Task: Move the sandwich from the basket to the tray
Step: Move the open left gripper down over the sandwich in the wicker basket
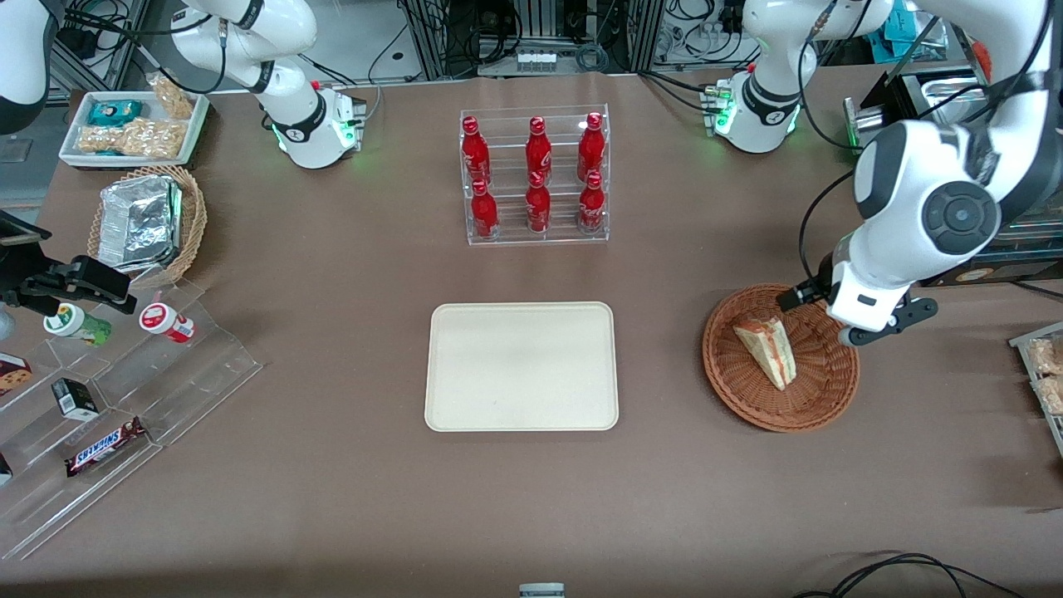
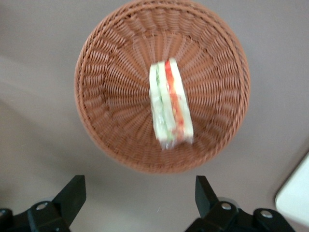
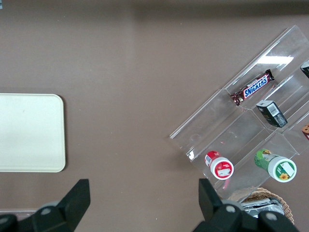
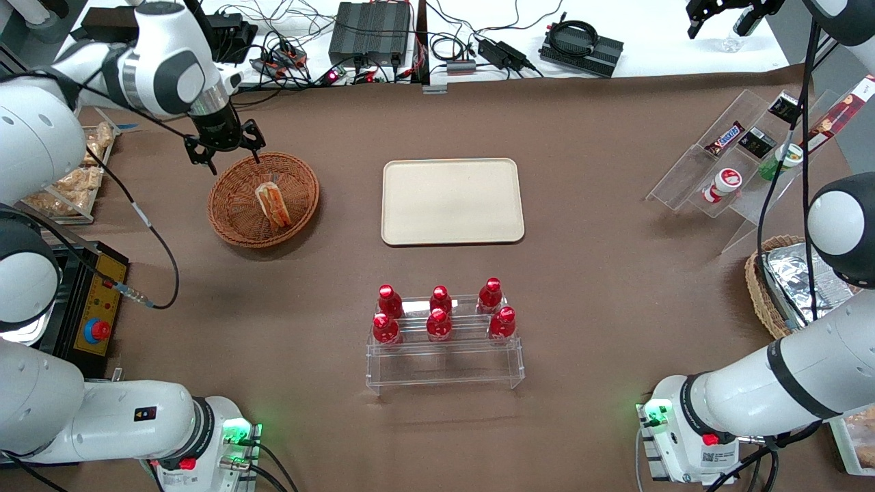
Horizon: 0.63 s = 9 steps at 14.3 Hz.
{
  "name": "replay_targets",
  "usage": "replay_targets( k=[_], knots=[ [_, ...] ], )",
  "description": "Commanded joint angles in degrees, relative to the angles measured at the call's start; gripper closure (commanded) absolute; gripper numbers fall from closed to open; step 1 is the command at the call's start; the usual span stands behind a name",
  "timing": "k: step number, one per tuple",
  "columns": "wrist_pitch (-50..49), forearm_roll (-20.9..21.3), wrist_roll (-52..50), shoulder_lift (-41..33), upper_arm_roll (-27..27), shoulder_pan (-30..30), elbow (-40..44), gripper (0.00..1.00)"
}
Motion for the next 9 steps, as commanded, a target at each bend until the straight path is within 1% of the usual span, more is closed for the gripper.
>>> replay_targets(
  k=[1,4,9],
  knots=[
    [11.0,-0.3,-3.8,-0.2,-0.1,0.9,-6.2,0.00],
    [19.7,-0.5,-11.0,4.7,-0.1,2.2,-6.1,0.00],
    [25.4,0.2,-11.3,9.5,-0.1,1.9,-6.3,0.00]
  ],
)
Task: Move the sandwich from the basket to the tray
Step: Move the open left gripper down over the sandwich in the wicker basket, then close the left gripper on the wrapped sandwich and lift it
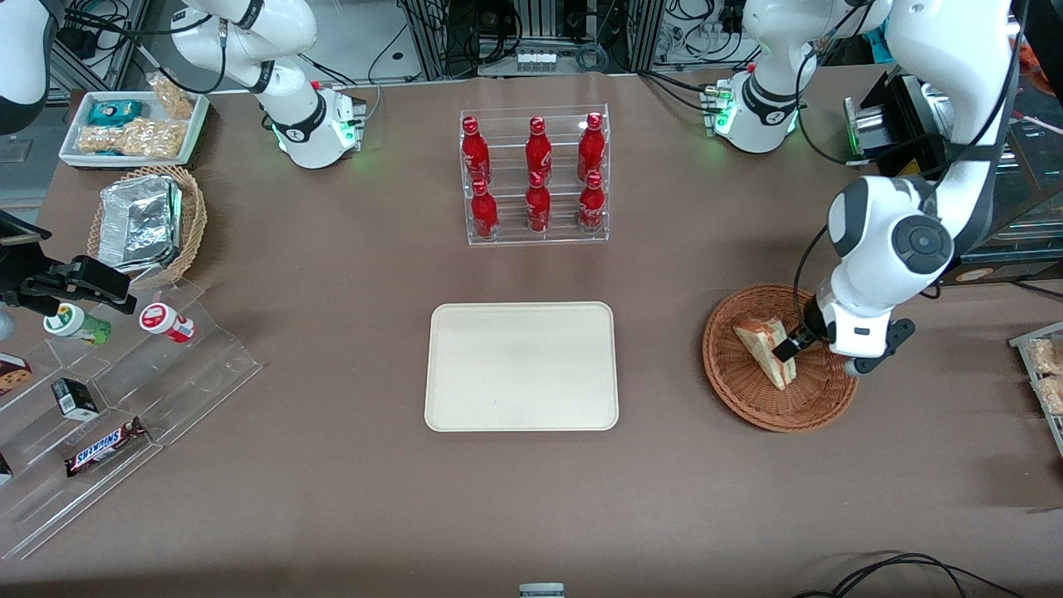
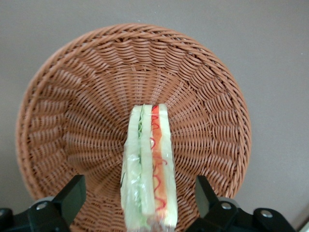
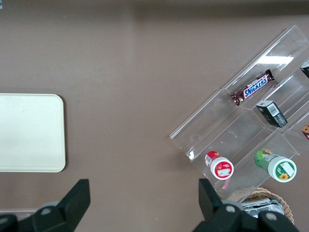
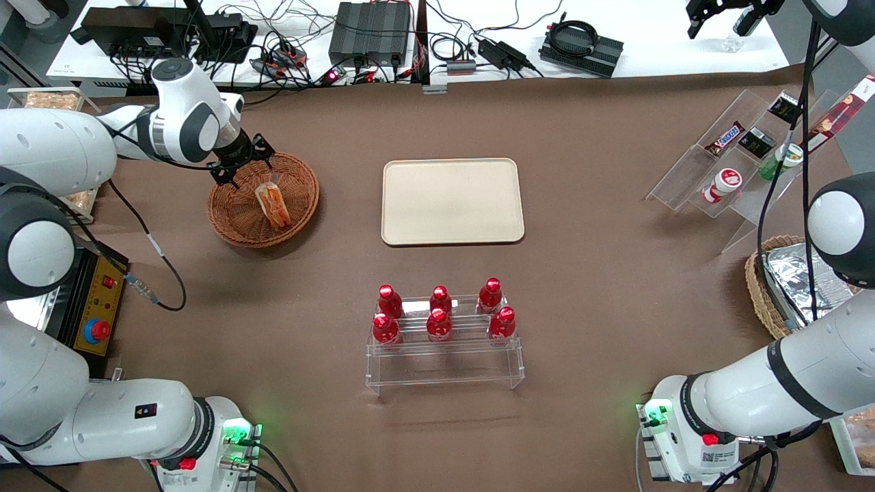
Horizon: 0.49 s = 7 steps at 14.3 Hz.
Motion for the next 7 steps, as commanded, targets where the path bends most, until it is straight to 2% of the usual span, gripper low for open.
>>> replay_targets(
  k=[1,7],
  knots=[
    [2.5,0.5,-1.3,2.3,-0.4,0.0,0.2,0.00],
    [4.2,0.7,-1.4,4.7,-0.4,-0.2,-0.2,0.00]
  ],
)
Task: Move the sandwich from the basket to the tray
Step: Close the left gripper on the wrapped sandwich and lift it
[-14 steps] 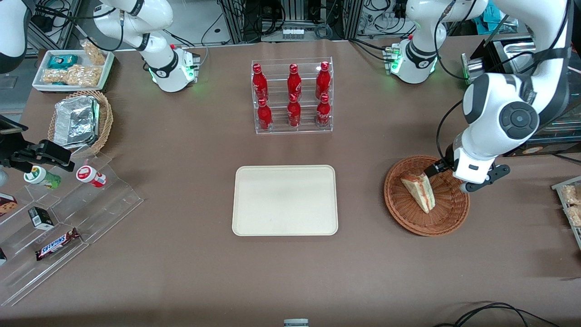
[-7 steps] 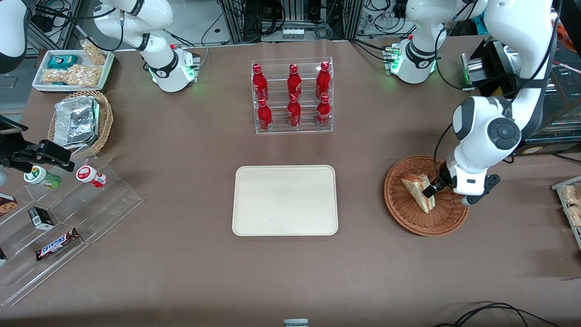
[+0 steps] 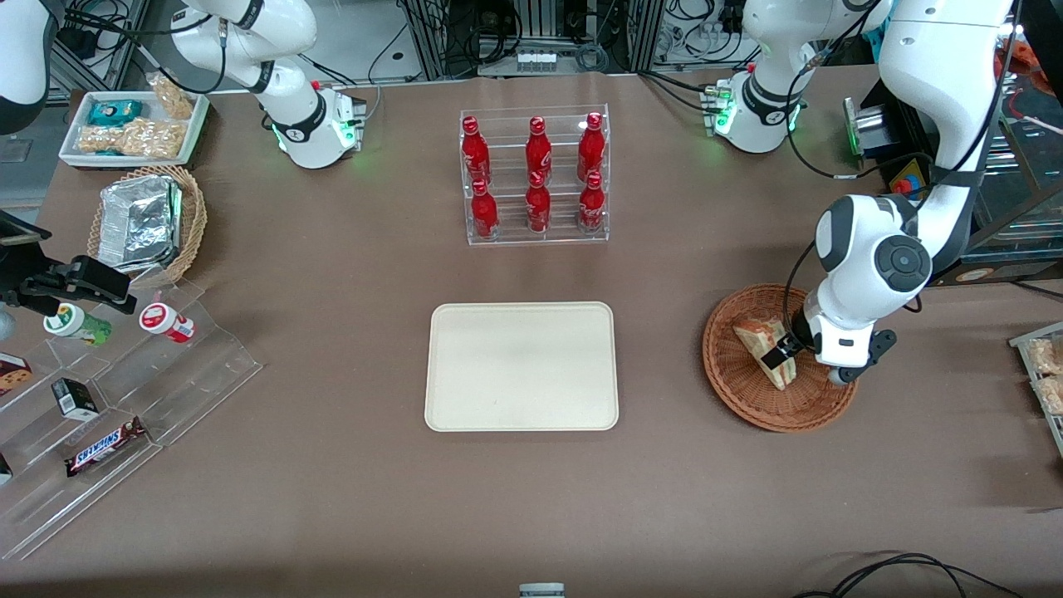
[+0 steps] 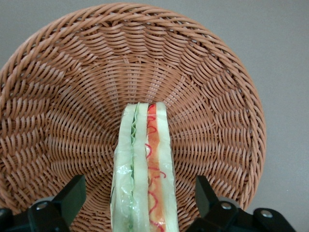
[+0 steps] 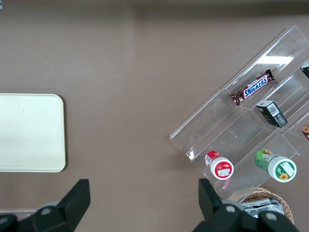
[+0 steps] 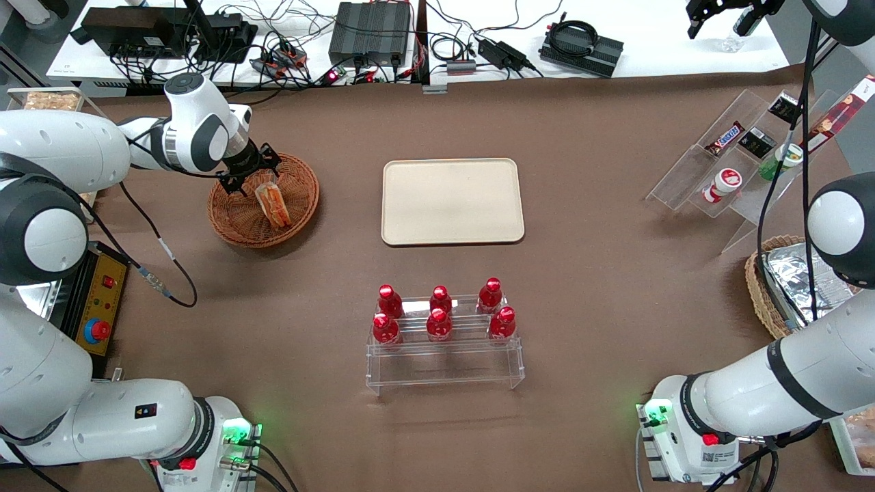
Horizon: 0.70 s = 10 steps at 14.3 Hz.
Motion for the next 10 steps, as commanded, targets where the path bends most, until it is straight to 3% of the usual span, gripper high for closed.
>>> replay_targets(
  k=[1,4,5,7,8,10],
  knots=[
    [1.9,0.8,-1.3,1.7,-0.2,-0.6,-1.3,0.00],
    [7.3,0.8,-1.2,2.6,-0.2,-1.2,-4.3,0.00],
    [7.3,0.8,-1.0,2.9,-0.2,-1.2,-4.3,0.13],
    [6.7,0.7,-2.3,2.9,-0.2,-1.3,-4.5,0.83],
    [6.6,0.7,-3.2,3.0,-0.2,-1.4,-4.6,0.95],
    [5.6,0.8,-2.8,2.3,-0.2,-1.4,-4.1,0.99]
  ],
)
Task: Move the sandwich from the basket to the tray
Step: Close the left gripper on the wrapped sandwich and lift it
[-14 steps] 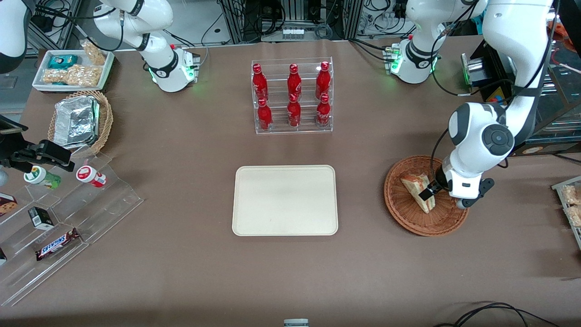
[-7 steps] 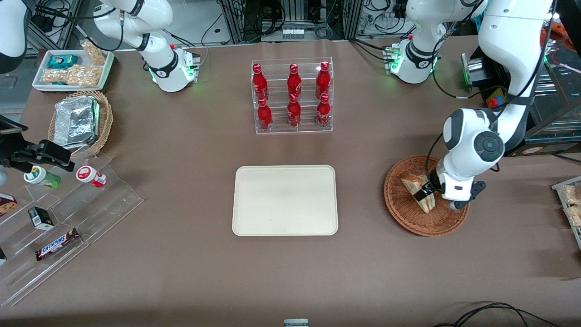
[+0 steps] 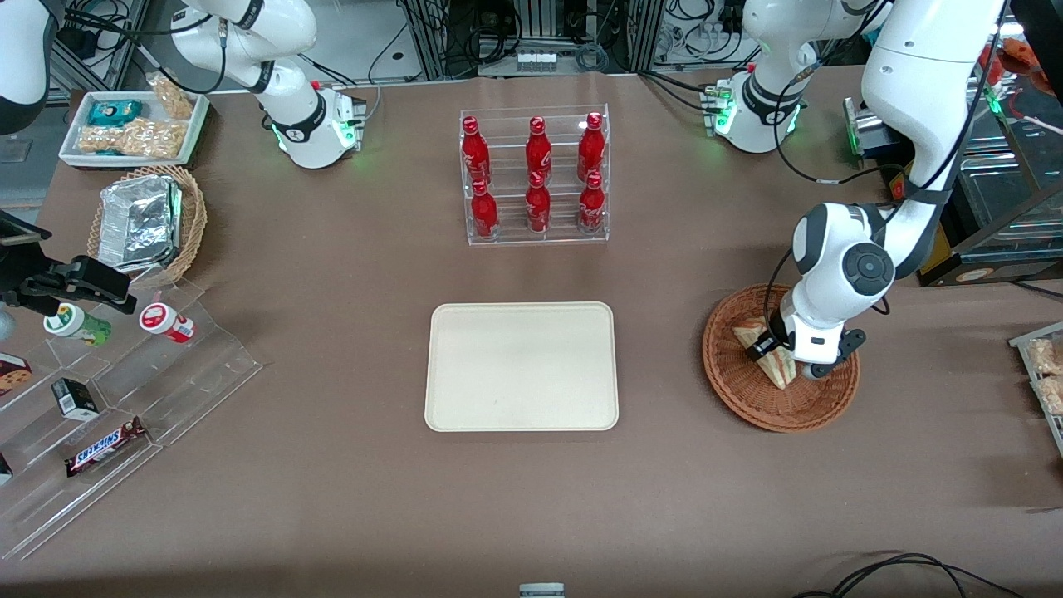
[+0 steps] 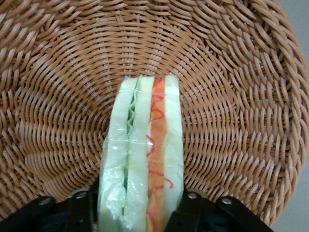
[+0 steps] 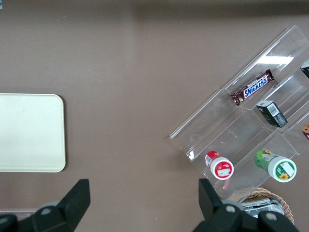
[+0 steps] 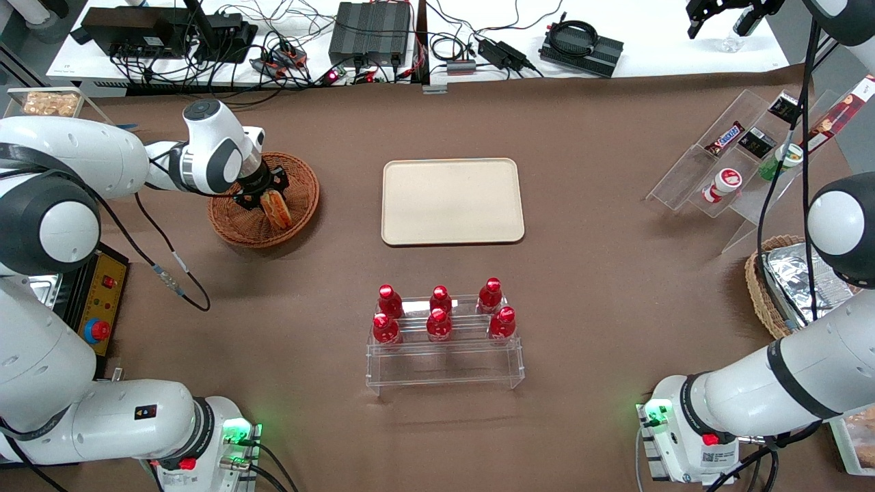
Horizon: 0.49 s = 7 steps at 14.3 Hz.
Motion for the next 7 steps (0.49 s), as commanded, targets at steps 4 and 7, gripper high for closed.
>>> replay_targets(
  k=[4,7],
  knots=[
    [-10.7,0.9,1.3,-6.6,-0.4,-1.9,2.5,0.99],
    [-21.4,1.3,4.3,-7.3,-0.4,-9.1,10.5,0.98]
  ],
)
